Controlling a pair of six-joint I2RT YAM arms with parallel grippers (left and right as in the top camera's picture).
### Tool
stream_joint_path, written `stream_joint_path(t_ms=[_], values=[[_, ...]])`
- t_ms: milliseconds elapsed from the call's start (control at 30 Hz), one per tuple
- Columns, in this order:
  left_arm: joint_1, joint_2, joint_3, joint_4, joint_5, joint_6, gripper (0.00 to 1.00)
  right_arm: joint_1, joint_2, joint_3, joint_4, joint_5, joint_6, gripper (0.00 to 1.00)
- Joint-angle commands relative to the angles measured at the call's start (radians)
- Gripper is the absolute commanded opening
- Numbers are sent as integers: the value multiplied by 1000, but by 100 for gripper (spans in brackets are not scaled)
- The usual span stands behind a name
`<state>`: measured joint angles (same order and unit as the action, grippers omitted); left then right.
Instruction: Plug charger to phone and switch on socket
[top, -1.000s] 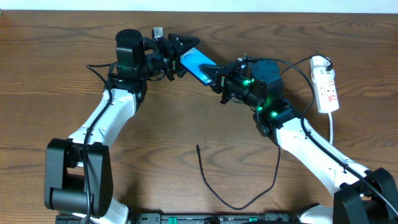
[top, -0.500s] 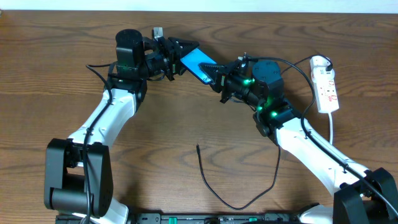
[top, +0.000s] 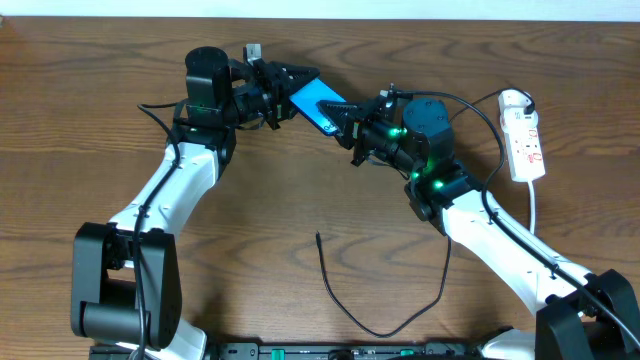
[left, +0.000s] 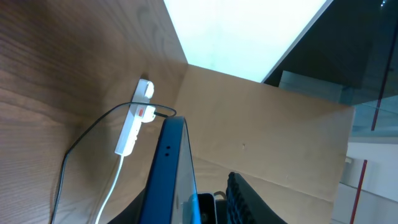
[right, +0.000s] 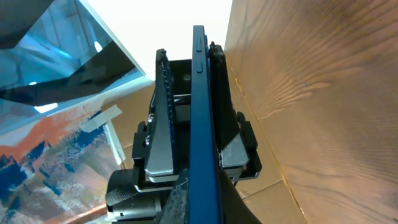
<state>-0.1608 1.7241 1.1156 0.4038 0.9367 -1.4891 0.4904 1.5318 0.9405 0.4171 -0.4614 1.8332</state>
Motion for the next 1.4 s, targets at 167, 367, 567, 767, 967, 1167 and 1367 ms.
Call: stream_joint_path(t_ms=[167,367,567,767,967,1167,1367], values=[[-4,-26,31,6,4,10,26,16,-2,21,20,-12,-64,1],[-4,-26,31,6,3,10,25,16,-2,21,26,-11,-85,1],[-4,-26,31,6,0,10,22,23,-2,21,28,-11,-85,1],[-4,-26,31,6,0,10,20,24,-2,21,28,-8,-82,1],[-4,-26,31,6,-4,10,13,25,-2,21,27,-8,-72,1],[-4,-26,31,6,-4,10,11,26,-2,21,27,-8,-72,1],[-4,-26,31,6,-4,10,7,27,-2,21,27,-8,-72,1]])
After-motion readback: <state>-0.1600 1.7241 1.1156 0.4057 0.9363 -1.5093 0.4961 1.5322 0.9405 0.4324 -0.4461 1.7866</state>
